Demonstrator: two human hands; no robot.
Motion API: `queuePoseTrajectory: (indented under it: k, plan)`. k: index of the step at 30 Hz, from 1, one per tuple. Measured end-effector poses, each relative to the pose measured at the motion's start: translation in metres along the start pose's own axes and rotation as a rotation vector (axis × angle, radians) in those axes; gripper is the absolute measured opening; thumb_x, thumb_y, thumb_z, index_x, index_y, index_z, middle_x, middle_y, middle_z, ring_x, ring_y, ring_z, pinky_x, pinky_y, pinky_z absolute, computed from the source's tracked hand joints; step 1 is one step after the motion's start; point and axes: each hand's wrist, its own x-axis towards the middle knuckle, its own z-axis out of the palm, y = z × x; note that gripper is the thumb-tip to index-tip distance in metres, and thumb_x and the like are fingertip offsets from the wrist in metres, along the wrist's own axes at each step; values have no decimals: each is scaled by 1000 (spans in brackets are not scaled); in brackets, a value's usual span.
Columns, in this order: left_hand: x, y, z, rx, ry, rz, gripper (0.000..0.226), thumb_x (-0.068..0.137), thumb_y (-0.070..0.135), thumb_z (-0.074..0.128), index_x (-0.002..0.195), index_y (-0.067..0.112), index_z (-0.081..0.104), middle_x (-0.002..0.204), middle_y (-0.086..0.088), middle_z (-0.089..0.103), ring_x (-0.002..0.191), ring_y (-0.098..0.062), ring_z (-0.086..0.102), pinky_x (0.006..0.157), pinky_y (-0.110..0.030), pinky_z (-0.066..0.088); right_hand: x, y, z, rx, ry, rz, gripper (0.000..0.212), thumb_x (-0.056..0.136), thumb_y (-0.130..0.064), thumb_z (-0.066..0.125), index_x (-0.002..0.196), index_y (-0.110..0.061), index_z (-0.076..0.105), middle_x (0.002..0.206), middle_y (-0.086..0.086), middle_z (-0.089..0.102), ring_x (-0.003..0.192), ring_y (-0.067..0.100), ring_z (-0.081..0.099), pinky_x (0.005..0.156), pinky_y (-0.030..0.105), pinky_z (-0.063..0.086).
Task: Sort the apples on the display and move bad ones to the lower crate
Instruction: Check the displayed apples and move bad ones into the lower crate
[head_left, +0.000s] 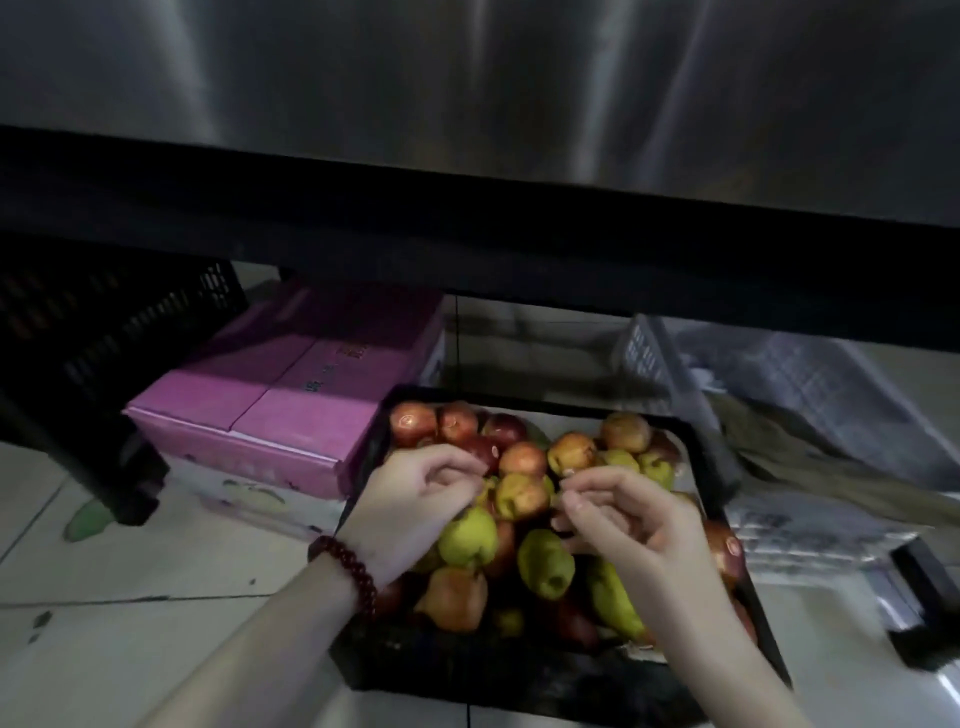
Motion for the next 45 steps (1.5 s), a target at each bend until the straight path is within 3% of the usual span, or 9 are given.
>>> queuePoseTrajectory:
  k: [4, 8, 13, 19, 25, 30, 34, 38, 45]
  plan:
    - [57, -41, -9, 236, 113, -75, 15, 77, 16, 59, 78, 29, 67, 86, 3, 74, 87, -20, 68, 86, -37, 55, 11, 18, 3, -7, 1, 18, 9, 82, -14, 71, 79, -22, 74, 74, 13, 70, 81, 32, 69, 66, 31, 59]
    - [124, -62, -26, 612, 163, -49, 38, 81, 0, 57, 117, 11, 61, 116, -18, 62, 111, -35, 58, 94, -34, 44, 23, 31, 5, -40, 18, 48, 6, 84, -18, 73, 81, -23, 73, 74, 18, 66, 84, 38, 67, 78, 52, 57]
    - [189, -88, -44, 1153, -88, -22, 74, 83, 7, 57, 145, 34, 28, 150, -17, 25, 131, -41, 32, 107, -45, 38, 36, 44, 3, -84, 5, 73, 4, 84, -22, 71, 82, -25, 72, 66, 10, 62, 84, 37, 66, 78, 53, 56]
    - [208, -109, -27, 1280, -293, 0, 85, 83, 1, 56, 148, 36, 15, 157, -14, 8, 141, -39, 19, 115, -43, 28, 54, 56, 6, -121, -5, 121, 9, 88, -19, 67, 80, -21, 71, 74, 23, 61, 74, 30, 64, 69, 37, 58]
    - [190, -108, -38, 871, 89, 35, 80, 73, 17, 75, 143, 25, 36, 135, -22, 46, 121, -39, 48, 101, -37, 42, 98, 75, 36, -336, -37, 110, 11, 86, -25, 69, 93, -17, 68, 70, -9, 57, 62, 2, 52, 54, 13, 43]
    - [175, -70, -48, 511, 340, -123, 59, 64, 32, 85, 111, 6, 62, 100, -16, 66, 102, -35, 62, 81, -32, 47, 156, 87, 85, -646, -184, 53, 46, 81, -27, 70, 122, -14, 56, 117, 7, 62, 109, 22, 59, 89, 23, 44]
    - [166, -51, -54, 339, 336, -241, 49, 63, 38, 85, 87, 2, 63, 91, -14, 65, 89, -32, 63, 71, -29, 47, 179, 97, 126, -801, -394, 199, 79, 75, -30, 76, 141, -11, 37, 141, 15, 44, 132, 33, 42, 106, 37, 42]
    - [157, -40, -53, 273, 306, -260, 56, 63, 40, 85, 96, 7, 53, 100, -11, 60, 94, -27, 58, 81, -32, 49, 175, 104, 153, -1139, -554, 350, 100, 78, -37, 75, 152, -12, 12, 154, 14, 27, 146, 36, 9, 112, 47, 30]
    - [141, -33, -48, 160, 299, -202, 72, 62, 35, 86, 114, 14, 42, 104, -5, 53, 94, -21, 51, 83, -29, 43, 164, 116, 150, -1007, -304, 109, 74, 77, -27, 71, 141, -16, 34, 138, 9, 46, 131, 32, 38, 103, 43, 40]
